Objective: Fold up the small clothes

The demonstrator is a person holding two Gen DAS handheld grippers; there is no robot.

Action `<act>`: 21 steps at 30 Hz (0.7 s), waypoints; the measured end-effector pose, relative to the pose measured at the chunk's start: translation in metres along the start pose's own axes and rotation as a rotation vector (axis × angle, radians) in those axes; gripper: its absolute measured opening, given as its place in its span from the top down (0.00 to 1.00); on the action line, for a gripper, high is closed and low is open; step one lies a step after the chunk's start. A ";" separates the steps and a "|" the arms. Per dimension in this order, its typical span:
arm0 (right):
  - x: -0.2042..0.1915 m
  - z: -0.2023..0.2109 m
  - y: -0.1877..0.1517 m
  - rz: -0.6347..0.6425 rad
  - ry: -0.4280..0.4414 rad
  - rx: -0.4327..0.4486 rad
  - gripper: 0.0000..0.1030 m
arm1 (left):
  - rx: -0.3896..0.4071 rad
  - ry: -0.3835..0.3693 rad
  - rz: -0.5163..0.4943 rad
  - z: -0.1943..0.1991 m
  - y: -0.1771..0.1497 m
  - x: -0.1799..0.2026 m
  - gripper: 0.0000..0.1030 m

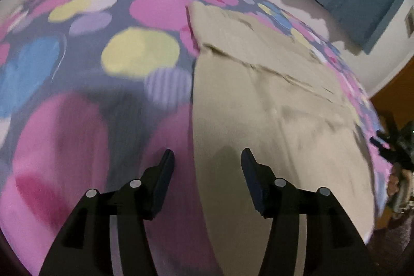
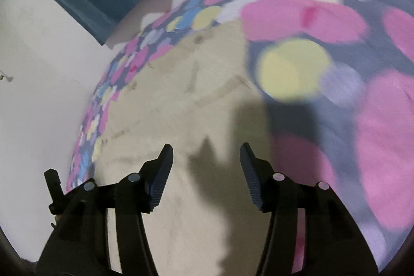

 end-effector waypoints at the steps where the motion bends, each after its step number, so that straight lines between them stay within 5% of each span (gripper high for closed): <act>1: 0.012 0.013 -0.011 -0.021 -0.001 0.000 0.48 | -0.006 -0.023 -0.005 0.007 -0.010 0.003 0.48; 6: 0.038 0.047 -0.058 -0.088 0.060 -0.045 0.48 | -0.076 -0.132 -0.034 0.027 -0.053 0.026 0.48; 14: 0.025 0.046 -0.127 -0.084 0.174 -0.216 0.47 | -0.128 -0.276 -0.031 0.037 -0.093 0.061 0.48; 21: 0.013 0.045 -0.155 -0.068 0.236 -0.283 0.47 | -0.120 -0.305 -0.006 0.036 -0.099 0.074 0.51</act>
Point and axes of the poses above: each gripper's, at about its wrist camera, not at the fingertips, and z roughly against the way its jaws point, x to its right, y to its top, the point moved 7 cm from there along -z, roughly the way its jaws point, and after that the axes turned 8 degrees about -z, right-handed, at the moved point
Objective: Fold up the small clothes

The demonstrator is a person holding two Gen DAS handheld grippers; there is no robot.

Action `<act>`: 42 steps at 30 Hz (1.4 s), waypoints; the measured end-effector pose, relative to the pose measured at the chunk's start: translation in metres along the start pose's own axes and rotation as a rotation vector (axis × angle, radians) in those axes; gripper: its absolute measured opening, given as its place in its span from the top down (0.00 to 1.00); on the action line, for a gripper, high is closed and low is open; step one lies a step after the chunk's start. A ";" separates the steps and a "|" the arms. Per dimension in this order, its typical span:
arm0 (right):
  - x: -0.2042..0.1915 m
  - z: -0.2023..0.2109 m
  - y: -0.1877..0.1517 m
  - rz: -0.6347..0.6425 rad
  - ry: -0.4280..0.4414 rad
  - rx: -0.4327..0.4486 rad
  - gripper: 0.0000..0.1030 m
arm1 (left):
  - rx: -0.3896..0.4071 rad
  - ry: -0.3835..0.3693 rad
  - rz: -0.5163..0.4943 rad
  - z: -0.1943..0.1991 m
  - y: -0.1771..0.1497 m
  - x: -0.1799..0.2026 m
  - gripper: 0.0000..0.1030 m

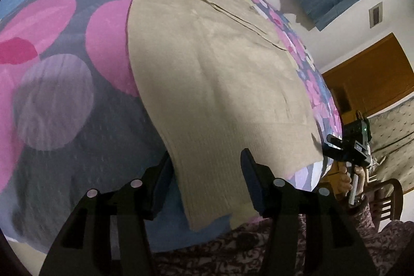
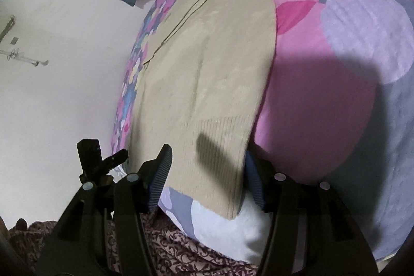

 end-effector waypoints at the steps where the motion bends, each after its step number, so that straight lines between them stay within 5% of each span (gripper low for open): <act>1: -0.002 0.000 0.000 0.000 0.004 -0.004 0.47 | -0.004 -0.002 -0.006 0.000 -0.003 0.002 0.53; 6: -0.009 -0.005 -0.004 0.023 0.017 -0.028 0.47 | 0.003 -0.050 0.030 0.000 -0.011 0.005 0.56; 9: -0.014 -0.010 -0.006 0.042 0.013 -0.034 0.49 | -0.017 -0.094 0.063 -0.007 -0.012 0.007 0.72; 11: -0.016 -0.014 -0.007 0.043 0.005 -0.044 0.64 | -0.030 -0.100 0.072 -0.014 -0.013 0.007 0.89; 13: -0.012 -0.015 -0.009 0.040 -0.005 -0.057 0.75 | -0.038 -0.094 0.065 -0.016 -0.014 0.008 0.94; 18: -0.012 -0.015 -0.012 0.065 -0.030 -0.061 0.91 | -0.016 -0.070 0.036 -0.012 -0.011 0.012 0.95; 29: -0.032 0.000 -0.001 0.092 0.033 0.005 0.95 | 0.079 -0.058 0.053 0.008 0.008 0.010 0.95; 42: -0.049 -0.005 0.092 0.029 0.152 0.086 0.95 | 0.181 -0.022 0.022 0.000 0.092 -0.008 0.95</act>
Point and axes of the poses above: each gripper's, at about its wrist camera, not at the fingertips, and z roughly against the way its jaws point, x to its right, y to its top, the point moved 7 cm from there along -z, roughly the way its jaws point, and after that the axes turned 8 degrees about -z, right-handed, at the moved point
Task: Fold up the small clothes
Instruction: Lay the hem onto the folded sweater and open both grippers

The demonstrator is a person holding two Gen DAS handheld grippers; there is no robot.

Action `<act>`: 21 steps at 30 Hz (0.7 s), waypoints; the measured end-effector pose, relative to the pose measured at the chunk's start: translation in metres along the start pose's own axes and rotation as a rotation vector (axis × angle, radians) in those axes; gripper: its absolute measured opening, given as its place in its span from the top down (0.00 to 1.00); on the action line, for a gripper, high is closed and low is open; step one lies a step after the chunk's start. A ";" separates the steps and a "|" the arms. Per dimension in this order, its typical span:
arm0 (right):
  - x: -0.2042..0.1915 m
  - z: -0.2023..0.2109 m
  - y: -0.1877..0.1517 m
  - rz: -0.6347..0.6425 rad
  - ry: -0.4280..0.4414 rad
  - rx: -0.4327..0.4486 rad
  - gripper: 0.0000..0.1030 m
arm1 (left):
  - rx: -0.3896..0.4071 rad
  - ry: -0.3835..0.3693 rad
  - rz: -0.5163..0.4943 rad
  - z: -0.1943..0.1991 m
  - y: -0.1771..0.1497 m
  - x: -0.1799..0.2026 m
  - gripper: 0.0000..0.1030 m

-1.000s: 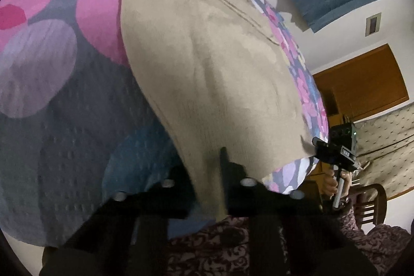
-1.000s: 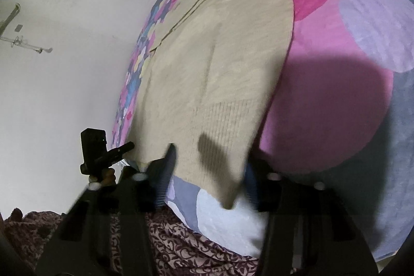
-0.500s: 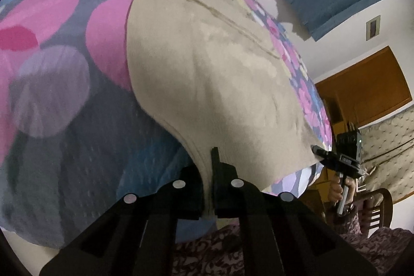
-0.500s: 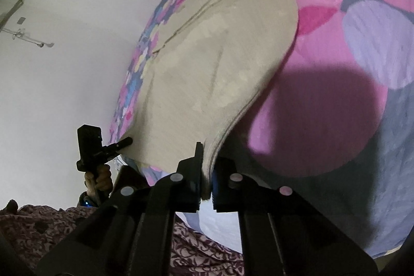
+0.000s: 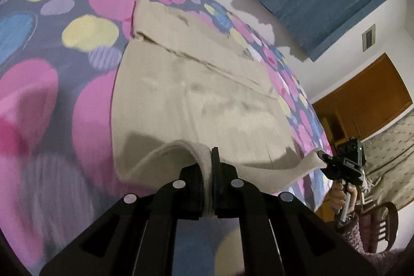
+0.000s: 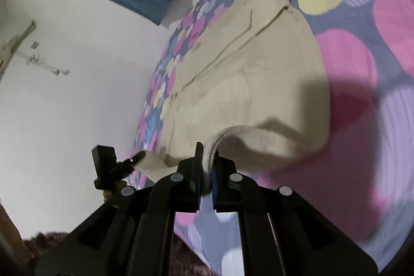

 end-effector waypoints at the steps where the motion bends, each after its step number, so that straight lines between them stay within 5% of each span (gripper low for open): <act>1: 0.004 -0.006 0.011 -0.021 0.009 0.003 0.95 | 0.003 -0.001 0.005 -0.004 0.006 -0.005 0.95; 10: 0.049 -0.051 0.067 -0.153 -0.008 -0.002 0.95 | -0.050 0.059 0.002 -0.063 0.039 -0.042 0.95; 15: 0.059 -0.059 0.071 -0.197 0.016 -0.014 0.85 | -0.061 0.038 -0.020 -0.065 0.040 -0.043 0.92; 21: 0.046 -0.041 0.074 -0.121 0.026 -0.003 0.66 | -0.024 0.032 0.031 -0.040 0.043 -0.050 0.61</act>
Point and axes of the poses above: each gripper's, at about its wrist camera, not at the fingertips, and z roughly against the way its jaws point, x to its right, y to its top, the point moved 7 cm from there along -z, roughly the way its jaws point, and after that the axes turned 8 degrees about -z, right-handed, at the moved point
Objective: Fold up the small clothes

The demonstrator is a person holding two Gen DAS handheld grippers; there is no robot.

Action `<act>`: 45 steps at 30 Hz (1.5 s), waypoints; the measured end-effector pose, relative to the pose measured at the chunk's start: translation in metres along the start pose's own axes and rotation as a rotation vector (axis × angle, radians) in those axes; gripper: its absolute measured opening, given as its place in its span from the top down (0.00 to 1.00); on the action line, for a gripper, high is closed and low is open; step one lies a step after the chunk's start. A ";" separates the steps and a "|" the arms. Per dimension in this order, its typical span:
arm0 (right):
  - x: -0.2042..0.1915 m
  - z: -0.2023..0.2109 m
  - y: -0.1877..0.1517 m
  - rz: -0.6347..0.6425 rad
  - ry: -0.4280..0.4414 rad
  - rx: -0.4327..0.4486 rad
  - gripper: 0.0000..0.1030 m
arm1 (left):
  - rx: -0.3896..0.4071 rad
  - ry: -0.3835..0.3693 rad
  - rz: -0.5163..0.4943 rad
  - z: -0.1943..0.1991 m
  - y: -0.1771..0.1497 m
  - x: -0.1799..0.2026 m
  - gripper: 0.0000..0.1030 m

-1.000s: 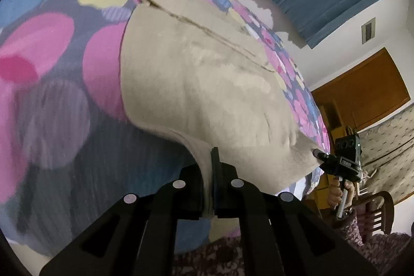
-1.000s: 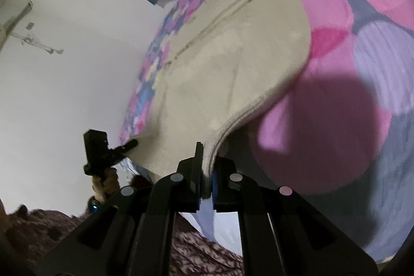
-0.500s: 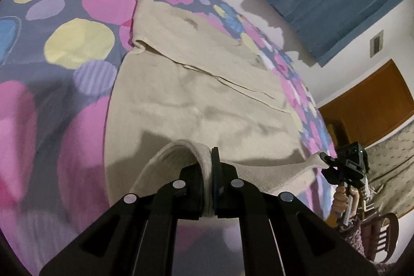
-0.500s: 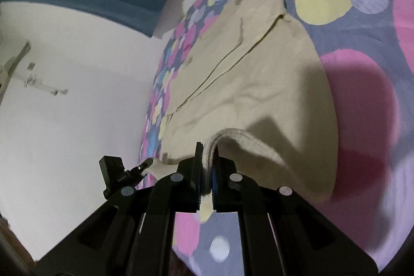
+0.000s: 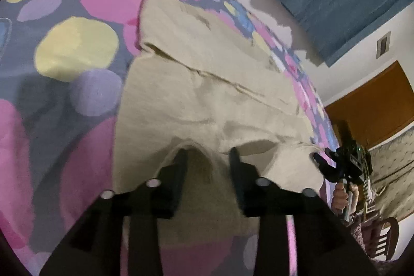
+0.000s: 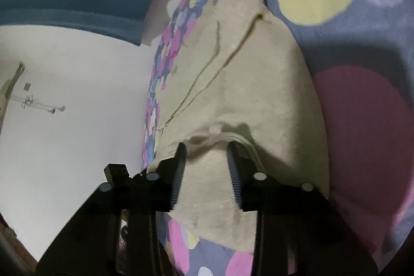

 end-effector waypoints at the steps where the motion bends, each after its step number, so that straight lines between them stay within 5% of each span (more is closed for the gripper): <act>1: -0.002 0.002 0.001 0.013 -0.006 0.004 0.65 | 0.010 0.003 -0.001 0.005 0.002 -0.001 0.55; 5: -0.002 0.008 0.012 0.062 -0.058 0.026 0.63 | 0.028 0.024 -0.035 0.017 0.009 -0.006 0.53; 14: 0.004 -0.013 0.017 0.104 -0.123 -0.041 0.55 | -0.062 0.017 -0.190 -0.008 0.016 0.007 0.53; 34: 0.000 -0.023 0.012 0.168 -0.151 -0.098 0.51 | -0.169 -0.054 -0.311 -0.045 0.023 0.017 0.54; 41: -0.004 -0.026 0.006 0.217 -0.154 -0.142 0.51 | -0.206 -0.081 -0.381 -0.047 0.018 0.030 0.78; 45: -0.005 -0.029 0.005 0.237 -0.165 -0.150 0.51 | -0.213 -0.069 -0.385 -0.050 0.018 0.028 0.84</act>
Point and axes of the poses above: each gripper's, at about its wrist camera, not at the fingertips, and z roughly against the way its jaws point, x to its right, y to its top, the point moved 7 cm from there along -z, roughly the way its jaws point, and after that the axes turned 8 degrees about -z, right-handed, at the moved point
